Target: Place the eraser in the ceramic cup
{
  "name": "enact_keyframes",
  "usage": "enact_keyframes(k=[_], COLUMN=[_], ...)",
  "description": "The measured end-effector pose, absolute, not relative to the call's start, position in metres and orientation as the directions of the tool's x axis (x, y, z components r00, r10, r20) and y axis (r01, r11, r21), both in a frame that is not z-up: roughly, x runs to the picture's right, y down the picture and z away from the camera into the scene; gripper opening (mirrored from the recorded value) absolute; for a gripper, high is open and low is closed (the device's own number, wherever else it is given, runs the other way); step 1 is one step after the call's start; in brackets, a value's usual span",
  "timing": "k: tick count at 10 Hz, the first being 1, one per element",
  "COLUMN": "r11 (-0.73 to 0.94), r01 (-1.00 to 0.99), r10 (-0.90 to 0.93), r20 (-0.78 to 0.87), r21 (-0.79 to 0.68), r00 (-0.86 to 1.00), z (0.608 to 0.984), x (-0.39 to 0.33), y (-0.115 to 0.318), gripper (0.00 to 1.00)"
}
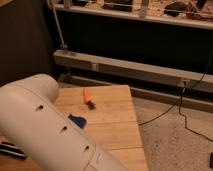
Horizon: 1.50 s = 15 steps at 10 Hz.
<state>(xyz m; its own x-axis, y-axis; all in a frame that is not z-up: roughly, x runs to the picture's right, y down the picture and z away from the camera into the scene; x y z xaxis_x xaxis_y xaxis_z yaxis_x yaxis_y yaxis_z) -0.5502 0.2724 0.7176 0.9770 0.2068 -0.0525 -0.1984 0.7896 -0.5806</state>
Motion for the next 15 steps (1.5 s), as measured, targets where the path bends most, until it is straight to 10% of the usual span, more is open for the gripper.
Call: enact_keyframes(k=[11,15], r11=[0.753,0.75], r01=[-0.267,-0.275], r10=[0.22,0.217], r20=[-0.152,-0.169], r21=[-0.601,-0.602], r00=[0.964,0.961], z=[0.754,0.76], x=[-0.547,-0.544], y=[0.284,0.284], gripper=[0.65,0.35])
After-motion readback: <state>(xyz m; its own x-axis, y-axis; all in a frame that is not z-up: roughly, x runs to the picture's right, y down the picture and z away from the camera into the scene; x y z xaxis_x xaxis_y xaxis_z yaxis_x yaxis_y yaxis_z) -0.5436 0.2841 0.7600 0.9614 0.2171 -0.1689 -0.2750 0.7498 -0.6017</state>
